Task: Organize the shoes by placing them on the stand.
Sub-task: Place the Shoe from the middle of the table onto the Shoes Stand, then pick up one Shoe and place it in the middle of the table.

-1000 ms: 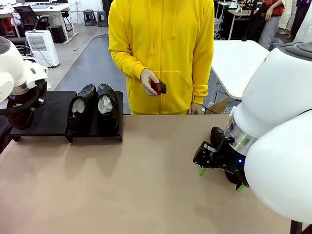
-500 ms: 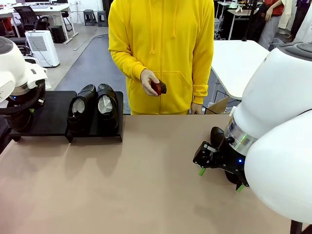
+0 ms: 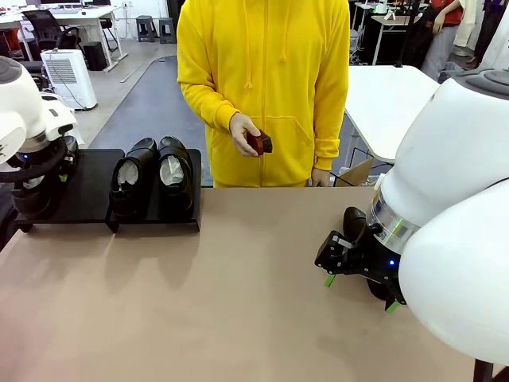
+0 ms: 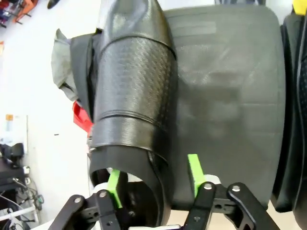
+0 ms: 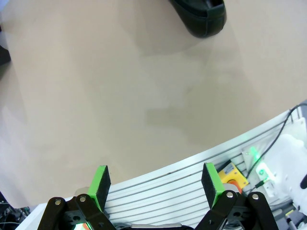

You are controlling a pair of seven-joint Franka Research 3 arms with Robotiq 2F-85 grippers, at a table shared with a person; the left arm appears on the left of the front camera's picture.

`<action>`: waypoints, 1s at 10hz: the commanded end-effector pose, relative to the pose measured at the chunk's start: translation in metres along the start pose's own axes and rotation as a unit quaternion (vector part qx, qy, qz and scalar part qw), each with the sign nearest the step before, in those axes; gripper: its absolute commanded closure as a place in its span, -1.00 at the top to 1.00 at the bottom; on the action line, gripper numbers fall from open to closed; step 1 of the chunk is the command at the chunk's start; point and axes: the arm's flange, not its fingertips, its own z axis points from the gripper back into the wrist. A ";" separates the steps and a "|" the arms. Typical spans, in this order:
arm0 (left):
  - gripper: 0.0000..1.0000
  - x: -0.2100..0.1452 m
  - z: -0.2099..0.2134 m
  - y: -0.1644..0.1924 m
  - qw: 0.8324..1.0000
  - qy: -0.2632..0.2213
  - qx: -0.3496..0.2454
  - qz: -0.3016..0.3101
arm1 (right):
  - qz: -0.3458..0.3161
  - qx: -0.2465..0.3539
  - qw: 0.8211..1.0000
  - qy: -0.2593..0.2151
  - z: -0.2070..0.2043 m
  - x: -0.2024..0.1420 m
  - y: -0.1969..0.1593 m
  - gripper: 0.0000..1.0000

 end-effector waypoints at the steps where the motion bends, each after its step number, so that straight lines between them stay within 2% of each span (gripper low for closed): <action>1: 1.00 -0.002 0.032 0.001 0.999 -0.023 -0.001 0.030 | 0.006 0.002 1.000 -0.002 -0.001 0.003 0.002 1.00; 2: 1.00 -0.005 0.053 0.004 0.999 -0.035 -0.006 0.034 | 0.006 0.002 1.000 -0.002 -0.001 0.003 0.002 1.00; 3: 1.00 0.004 0.013 0.003 1.000 -0.011 -0.001 0.011 | 0.006 0.002 1.000 -0.002 -0.001 0.003 0.002 1.00; 10: 1.00 0.004 0.013 0.003 1.000 -0.011 -0.001 0.011 | 0.006 0.002 1.000 -0.002 -0.001 0.003 0.002 1.00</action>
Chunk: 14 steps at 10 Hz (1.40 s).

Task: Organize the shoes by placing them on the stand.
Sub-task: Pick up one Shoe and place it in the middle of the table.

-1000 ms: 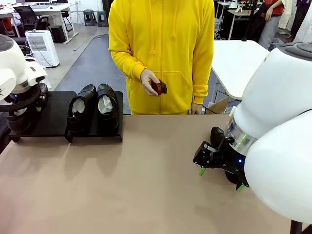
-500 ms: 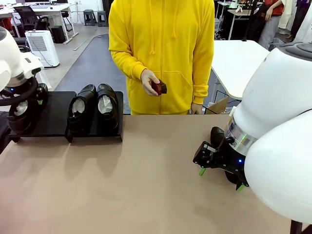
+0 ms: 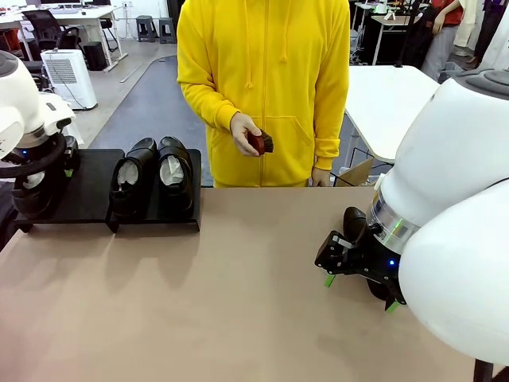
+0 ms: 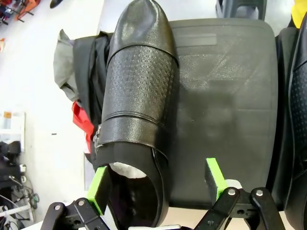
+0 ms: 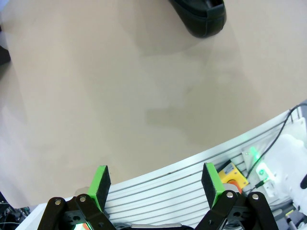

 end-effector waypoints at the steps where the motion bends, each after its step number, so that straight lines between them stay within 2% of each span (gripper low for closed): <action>1: 1.00 -0.001 -0.001 0.000 1.000 0.001 0.000 0.000 | 0.006 0.002 1.000 -0.002 -0.001 0.003 0.002 1.00; 3: 1.00 -0.012 0.054 -0.017 0.999 -0.035 -0.036 -0.011 | 0.006 0.002 1.000 -0.002 -0.001 0.003 0.002 1.00; 5: 1.00 -0.034 0.117 -0.017 0.995 -0.060 -0.072 -0.040 | 0.006 0.002 1.000 -0.002 -0.001 0.003 0.002 1.00; 6: 1.00 -0.045 0.139 -0.013 0.994 -0.056 -0.086 -0.046 | 0.006 0.002 1.000 -0.002 -0.001 0.003 0.002 1.00; 7: 1.00 -0.054 0.156 -0.008 0.992 -0.025 -0.116 -0.043 | 0.006 0.002 1.000 -0.002 -0.001 0.003 0.002 1.00; 8: 1.00 -0.060 0.168 -0.003 0.987 0.031 -0.148 -0.046 | 0.006 0.002 1.000 -0.002 -0.001 0.003 0.002 1.00; 10: 1.00 -0.071 0.191 0.006 0.983 0.041 -0.166 -0.063 | 0.006 0.002 1.000 -0.002 -0.001 0.003 0.002 1.00; 11: 1.00 -0.077 0.199 0.008 0.975 0.056 -0.197 -0.085 | 0.006 0.002 1.000 -0.002 -0.001 0.003 0.002 1.00; 13: 1.00 -0.092 0.208 0.000 0.940 0.124 -0.261 -0.182 | 0.006 0.002 1.000 -0.002 -0.001 0.003 0.002 1.00; 14: 1.00 -0.093 0.208 -0.004 0.938 0.131 -0.269 -0.177 | 0.006 0.002 1.000 -0.002 -0.001 0.003 0.002 1.00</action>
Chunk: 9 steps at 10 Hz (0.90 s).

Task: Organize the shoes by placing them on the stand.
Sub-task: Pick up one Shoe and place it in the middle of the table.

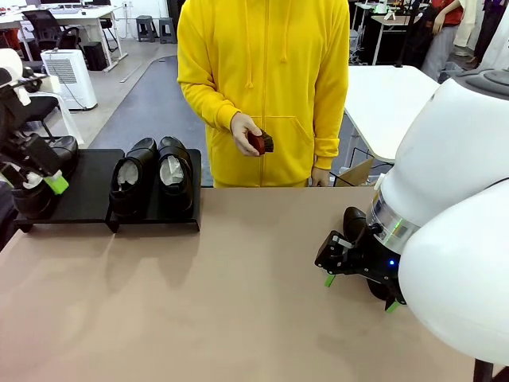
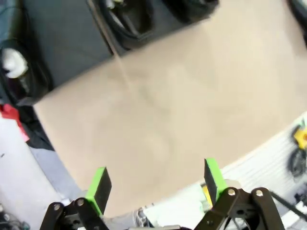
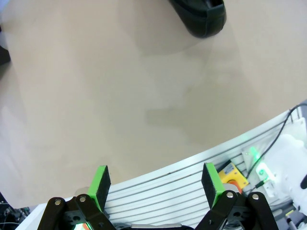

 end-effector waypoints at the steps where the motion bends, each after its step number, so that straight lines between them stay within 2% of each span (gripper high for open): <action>1: 1.00 0.010 0.002 0.010 1.000 -0.008 -0.013 0.024 | 0.006 0.002 1.000 -0.002 -0.001 0.003 0.002 1.00; 3: 1.00 0.000 0.000 0.000 1.000 0.000 0.000 0.000 | 0.000 0.000 1.000 0.000 0.000 0.000 0.000 1.00; 4: 1.00 0.000 0.000 0.000 1.000 0.000 0.000 0.000 | 0.017 -0.020 0.999 -0.021 0.004 0.013 0.006 1.00; 6: 1.00 0.000 0.000 0.000 1.000 0.000 0.000 0.000 | 0.095 -0.055 0.993 -0.048 0.020 0.050 0.003 1.00; 7: 1.00 0.000 0.000 0.000 1.000 0.000 0.000 0.000 | 0.167 -0.078 0.982 -0.048 0.021 0.071 0.005 1.00; 9: 1.00 0.000 0.000 0.000 1.000 0.000 0.000 0.000 | 0.245 -0.116 0.962 -0.029 0.004 0.121 0.018 1.00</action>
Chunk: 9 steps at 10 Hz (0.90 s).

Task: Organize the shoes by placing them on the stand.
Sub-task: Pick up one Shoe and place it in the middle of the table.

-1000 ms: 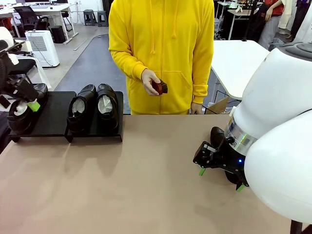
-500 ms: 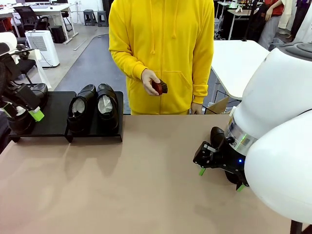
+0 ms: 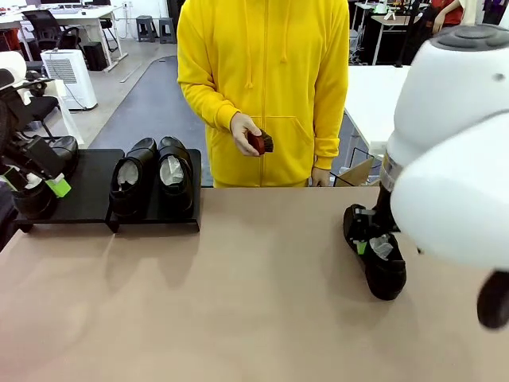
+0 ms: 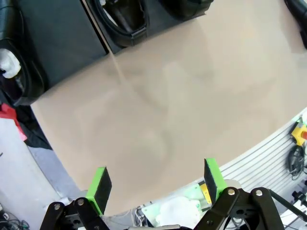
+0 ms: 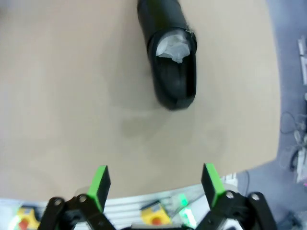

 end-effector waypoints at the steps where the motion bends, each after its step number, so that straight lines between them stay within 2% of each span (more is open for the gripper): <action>1: 1.00 -0.001 0.000 0.001 1.000 -0.004 0.003 -0.003 | 0.058 0.000 0.998 0.031 -0.019 0.053 0.004 1.00; 2: 1.00 -0.001 0.000 0.001 1.000 -0.004 0.003 -0.003 | 0.041 0.053 0.995 0.075 -0.033 0.070 0.003 1.00; 3: 1.00 -0.001 0.000 0.001 1.000 -0.004 0.003 -0.003 | 0.032 -0.003 0.999 0.015 -0.013 0.025 -0.002 1.00; 6: 1.00 -0.001 0.000 0.001 1.000 -0.004 0.003 -0.003 | 0.032 -0.003 0.999 0.015 -0.013 0.025 -0.002 1.00; 8: 1.00 -0.001 0.000 0.001 1.000 -0.004 0.003 -0.003 | 0.033 0.015 0.998 0.046 -0.028 0.050 -0.003 1.00; 9: 1.00 -0.001 0.000 0.001 1.000 -0.004 0.003 -0.003 | 0.070 0.053 0.995 0.051 -0.038 0.063 -0.006 1.00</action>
